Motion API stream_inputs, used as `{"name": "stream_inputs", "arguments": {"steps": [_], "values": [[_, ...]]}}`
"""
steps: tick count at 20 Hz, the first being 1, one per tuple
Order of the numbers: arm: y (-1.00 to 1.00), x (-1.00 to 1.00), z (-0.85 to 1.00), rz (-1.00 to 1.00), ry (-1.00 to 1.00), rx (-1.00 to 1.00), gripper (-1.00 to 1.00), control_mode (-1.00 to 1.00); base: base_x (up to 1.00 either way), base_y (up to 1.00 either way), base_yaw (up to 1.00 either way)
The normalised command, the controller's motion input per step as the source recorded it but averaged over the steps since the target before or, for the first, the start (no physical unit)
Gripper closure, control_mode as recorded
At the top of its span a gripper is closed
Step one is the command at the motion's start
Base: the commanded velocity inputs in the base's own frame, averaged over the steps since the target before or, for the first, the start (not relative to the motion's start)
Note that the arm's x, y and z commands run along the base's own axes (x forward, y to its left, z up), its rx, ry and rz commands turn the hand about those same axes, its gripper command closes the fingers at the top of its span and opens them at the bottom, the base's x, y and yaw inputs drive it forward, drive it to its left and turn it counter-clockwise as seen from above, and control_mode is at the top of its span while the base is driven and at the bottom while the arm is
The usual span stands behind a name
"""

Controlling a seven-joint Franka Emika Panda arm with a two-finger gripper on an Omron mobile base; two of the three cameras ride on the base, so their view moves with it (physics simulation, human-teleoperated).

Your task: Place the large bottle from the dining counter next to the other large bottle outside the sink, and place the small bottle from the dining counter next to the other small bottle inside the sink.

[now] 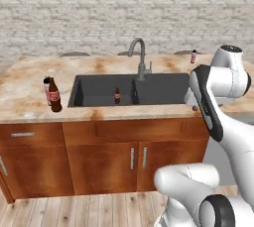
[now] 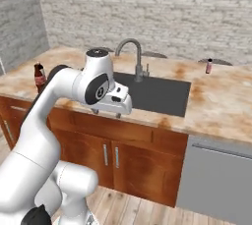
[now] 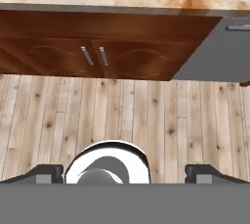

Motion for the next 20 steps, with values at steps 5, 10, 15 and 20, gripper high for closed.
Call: {"name": "stream_inputs", "arguments": {"steps": [5, 10, 15, 20], "values": [[0.00, 0.00, 0.00, 0.00, 0.00, 0.00, -1.00, 1.00, -0.49, -1.00, 0.00], [0.00, 0.00, 0.00, 0.00, 0.00, 0.00, -1.00, 1.00, -0.21, -1.00, 0.04], [0.00, 0.00, 0.00, 0.00, 0.00, 0.00, -1.00, 1.00, -0.07, -1.00, 0.27], [0.00, 0.00, 0.00, 0.00, 0.00, 0.00, -1.00, 1.00, 0.12, -1.00, 0.45]]}}
